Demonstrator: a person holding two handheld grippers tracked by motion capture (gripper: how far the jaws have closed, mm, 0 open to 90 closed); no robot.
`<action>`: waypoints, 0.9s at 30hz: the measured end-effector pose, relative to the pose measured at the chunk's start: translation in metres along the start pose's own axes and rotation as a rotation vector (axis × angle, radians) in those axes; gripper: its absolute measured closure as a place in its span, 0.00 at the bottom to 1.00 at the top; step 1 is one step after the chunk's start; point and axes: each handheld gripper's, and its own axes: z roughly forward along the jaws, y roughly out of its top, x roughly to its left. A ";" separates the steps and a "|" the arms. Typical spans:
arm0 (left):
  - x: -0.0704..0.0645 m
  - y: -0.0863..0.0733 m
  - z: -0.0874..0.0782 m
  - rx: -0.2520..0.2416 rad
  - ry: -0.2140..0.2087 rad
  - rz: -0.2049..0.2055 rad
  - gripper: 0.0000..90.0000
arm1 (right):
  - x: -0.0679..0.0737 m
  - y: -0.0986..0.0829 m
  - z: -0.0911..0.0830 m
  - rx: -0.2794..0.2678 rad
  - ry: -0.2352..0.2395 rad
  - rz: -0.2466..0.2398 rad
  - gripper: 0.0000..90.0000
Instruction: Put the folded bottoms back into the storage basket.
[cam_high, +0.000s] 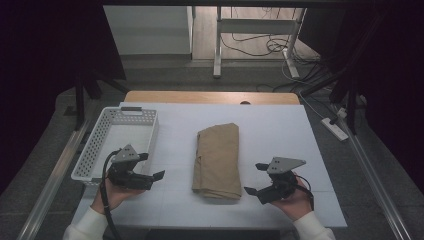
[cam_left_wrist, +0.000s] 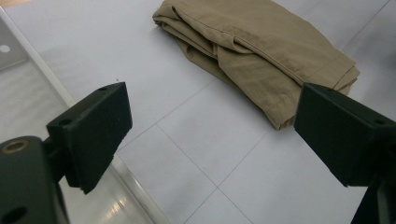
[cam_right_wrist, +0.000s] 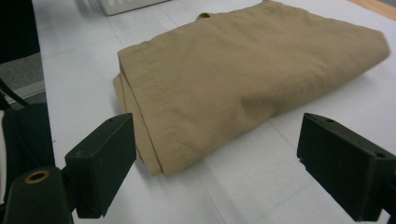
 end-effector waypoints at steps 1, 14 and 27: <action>0.000 0.000 0.000 0.001 -0.001 0.000 0.12 | 0.000 0.000 0.002 0.003 0.004 0.000 0.13; -0.001 0.000 0.001 0.007 -0.001 0.002 0.12 | 0.009 0.005 0.019 0.031 0.041 -0.027 0.13; -0.003 0.000 0.003 0.022 -0.006 0.010 0.11 | 0.017 0.015 0.040 0.064 0.085 -0.047 0.13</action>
